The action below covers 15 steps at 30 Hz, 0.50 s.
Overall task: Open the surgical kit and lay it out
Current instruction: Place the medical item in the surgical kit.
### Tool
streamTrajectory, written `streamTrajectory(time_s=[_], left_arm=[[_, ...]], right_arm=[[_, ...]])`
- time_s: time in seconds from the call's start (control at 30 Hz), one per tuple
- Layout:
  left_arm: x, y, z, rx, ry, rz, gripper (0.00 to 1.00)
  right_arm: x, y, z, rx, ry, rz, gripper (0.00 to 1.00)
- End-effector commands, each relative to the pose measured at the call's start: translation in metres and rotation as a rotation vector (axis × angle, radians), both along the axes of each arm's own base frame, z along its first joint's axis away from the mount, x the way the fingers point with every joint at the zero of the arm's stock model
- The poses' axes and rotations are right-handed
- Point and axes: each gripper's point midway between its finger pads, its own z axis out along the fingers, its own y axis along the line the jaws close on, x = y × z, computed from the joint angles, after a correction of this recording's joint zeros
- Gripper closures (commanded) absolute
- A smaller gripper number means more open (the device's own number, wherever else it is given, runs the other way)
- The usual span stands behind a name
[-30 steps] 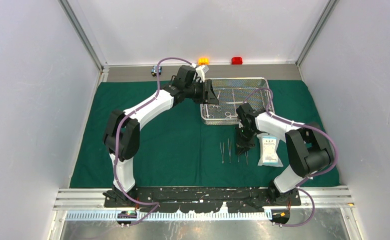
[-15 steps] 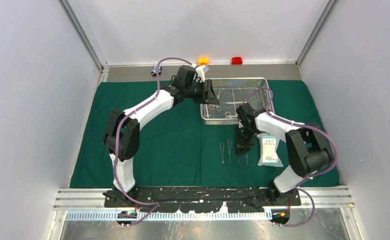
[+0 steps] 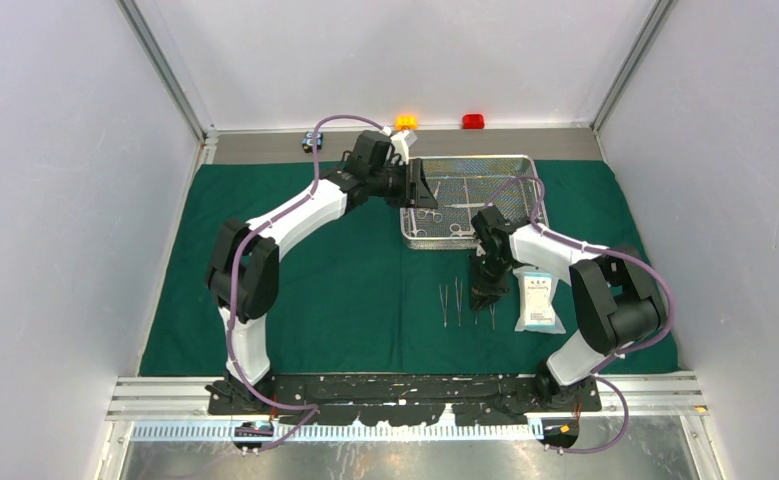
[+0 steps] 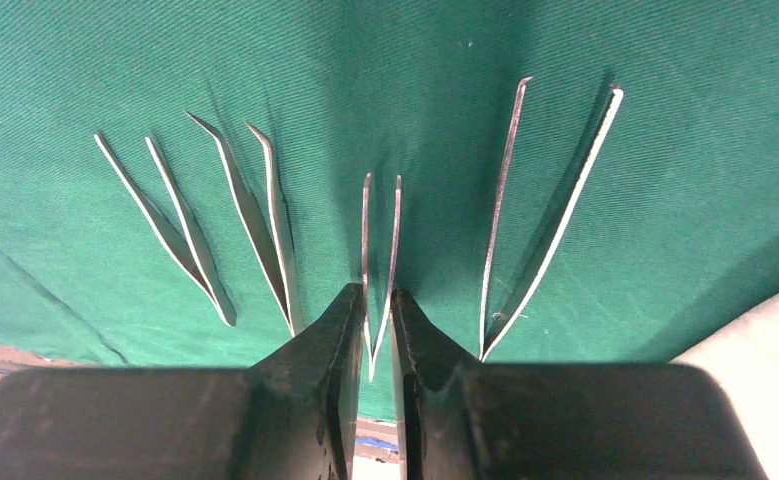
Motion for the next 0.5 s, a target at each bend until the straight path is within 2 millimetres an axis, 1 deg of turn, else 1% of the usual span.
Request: streamTrajectory(time_s=[0.0, 0.47], left_arm=[[-0.0030, -0.0019, 0.0315, -0.048, -0.055, -0.008, 0.53], [-0.0016, -0.0027, 0.0306, -0.050, -0.052, -0.006, 0.53]], right_arm=[[0.0059, 0.0031, 0.0083, 0.006, -0.032, 0.000, 0.79], [0.0046, 0.0006, 0.0116, 0.000, -0.044, 0.004, 0.78]])
